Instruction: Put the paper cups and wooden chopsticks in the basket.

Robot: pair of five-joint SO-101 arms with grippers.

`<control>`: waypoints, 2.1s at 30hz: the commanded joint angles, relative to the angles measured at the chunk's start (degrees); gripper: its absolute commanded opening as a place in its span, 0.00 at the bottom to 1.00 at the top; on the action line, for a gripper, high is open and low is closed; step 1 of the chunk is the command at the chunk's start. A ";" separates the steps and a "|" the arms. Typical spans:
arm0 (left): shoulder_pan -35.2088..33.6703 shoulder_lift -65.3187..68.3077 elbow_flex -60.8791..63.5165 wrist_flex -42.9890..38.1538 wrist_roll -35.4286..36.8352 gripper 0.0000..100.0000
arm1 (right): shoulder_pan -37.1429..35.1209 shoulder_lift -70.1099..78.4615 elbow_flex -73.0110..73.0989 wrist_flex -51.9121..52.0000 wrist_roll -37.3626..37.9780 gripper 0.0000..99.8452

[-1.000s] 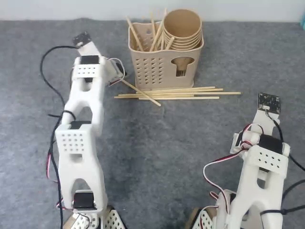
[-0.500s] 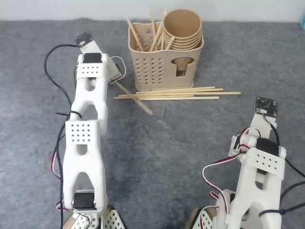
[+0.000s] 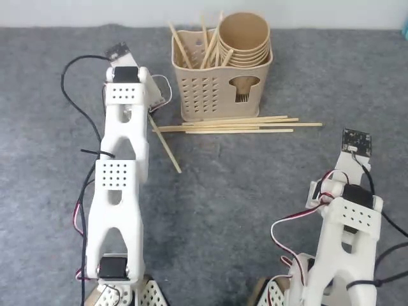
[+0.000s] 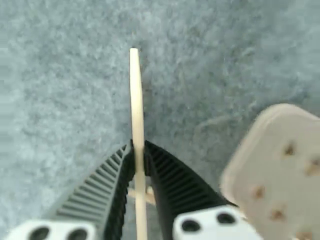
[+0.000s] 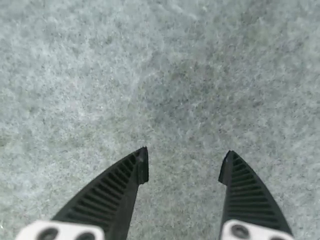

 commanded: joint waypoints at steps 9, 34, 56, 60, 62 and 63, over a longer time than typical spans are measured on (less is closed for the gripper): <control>-2.29 -15.82 -16.57 2.64 -7.21 0.01 | -0.40 -0.31 -0.35 -0.75 0.09 0.24; 5.10 -43.60 -16.40 -24.09 -20.84 0.01 | -7.96 -0.31 6.51 -4.97 0.00 0.24; 11.87 -21.45 -16.31 -44.13 -23.91 0.01 | -7.96 -0.31 6.51 -4.97 0.44 0.24; 11.96 -18.90 -16.31 -43.34 -29.45 0.01 | -7.96 -0.31 6.51 -4.97 0.44 0.24; 12.40 -18.37 -16.48 -40.53 -32.26 0.05 | -7.96 -0.31 6.51 -4.97 0.44 0.24; 12.92 -18.37 -16.48 -39.12 -33.05 0.09 | -7.96 -0.31 6.51 -4.97 0.44 0.24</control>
